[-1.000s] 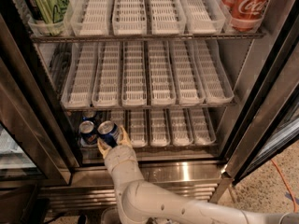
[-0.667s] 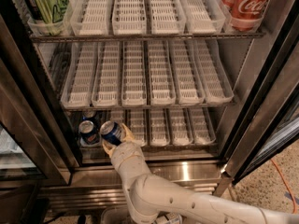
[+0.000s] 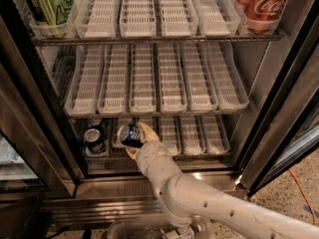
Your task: Pick pepsi can from bottom shelf of fridge
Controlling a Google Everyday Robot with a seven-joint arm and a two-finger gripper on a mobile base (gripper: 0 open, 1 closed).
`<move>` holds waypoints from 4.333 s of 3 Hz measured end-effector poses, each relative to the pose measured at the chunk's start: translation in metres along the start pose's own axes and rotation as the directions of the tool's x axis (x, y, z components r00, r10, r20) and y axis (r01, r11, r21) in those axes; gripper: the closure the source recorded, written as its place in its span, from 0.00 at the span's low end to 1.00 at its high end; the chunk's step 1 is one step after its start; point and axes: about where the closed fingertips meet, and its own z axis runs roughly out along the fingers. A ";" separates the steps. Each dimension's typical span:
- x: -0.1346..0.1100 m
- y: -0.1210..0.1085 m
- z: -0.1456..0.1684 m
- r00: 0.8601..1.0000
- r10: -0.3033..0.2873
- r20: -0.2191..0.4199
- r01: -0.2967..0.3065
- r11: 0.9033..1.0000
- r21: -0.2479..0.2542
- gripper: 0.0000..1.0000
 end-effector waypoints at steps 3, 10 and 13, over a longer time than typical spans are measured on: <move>0.017 -0.026 -0.020 0.959 -0.277 0.050 0.279 0.960 -0.033 1.00; 0.106 -0.053 -0.086 0.962 0.273 0.029 -0.230 0.861 -0.454 1.00; -0.036 -0.007 -0.103 0.870 0.388 0.305 -0.051 0.686 -0.726 1.00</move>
Offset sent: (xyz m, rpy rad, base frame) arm -0.0074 -0.0600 0.0120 -0.3794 -0.1780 0.1107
